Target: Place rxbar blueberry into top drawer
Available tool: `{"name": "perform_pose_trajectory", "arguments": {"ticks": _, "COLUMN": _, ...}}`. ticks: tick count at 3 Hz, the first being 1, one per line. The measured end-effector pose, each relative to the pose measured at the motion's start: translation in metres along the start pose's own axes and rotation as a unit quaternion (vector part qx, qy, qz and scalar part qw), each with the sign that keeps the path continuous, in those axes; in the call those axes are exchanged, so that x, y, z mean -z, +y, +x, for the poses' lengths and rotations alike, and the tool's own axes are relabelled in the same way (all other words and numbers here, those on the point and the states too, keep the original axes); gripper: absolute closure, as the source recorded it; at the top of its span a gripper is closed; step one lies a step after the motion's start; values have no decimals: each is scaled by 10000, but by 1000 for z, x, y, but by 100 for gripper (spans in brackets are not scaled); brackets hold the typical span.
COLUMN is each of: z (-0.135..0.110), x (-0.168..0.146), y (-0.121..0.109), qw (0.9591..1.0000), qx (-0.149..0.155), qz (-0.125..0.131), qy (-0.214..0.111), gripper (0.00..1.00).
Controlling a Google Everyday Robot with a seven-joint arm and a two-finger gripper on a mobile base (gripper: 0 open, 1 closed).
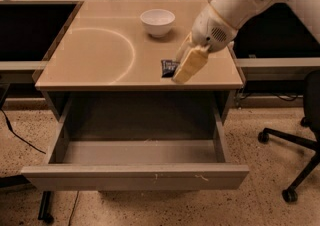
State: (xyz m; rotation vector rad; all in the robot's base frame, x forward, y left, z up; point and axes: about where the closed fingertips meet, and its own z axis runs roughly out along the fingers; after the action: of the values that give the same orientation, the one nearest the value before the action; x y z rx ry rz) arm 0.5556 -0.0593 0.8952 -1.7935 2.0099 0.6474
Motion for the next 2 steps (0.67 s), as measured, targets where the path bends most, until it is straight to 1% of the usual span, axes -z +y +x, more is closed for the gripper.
{"name": "perform_pose_trajectory", "arguments": {"ticks": 1, "z": 16, "x": -72, "y": 29, "qw": 9962, "qx": -245, "qz": -783, "qy": -285, "gripper": 100}}
{"name": "perform_pose_trajectory", "arguments": {"ticks": 2, "z": 36, "x": -117, "y": 53, "qw": 9939, "qx": -561, "qz": -885, "qy": -353, "gripper": 100}}
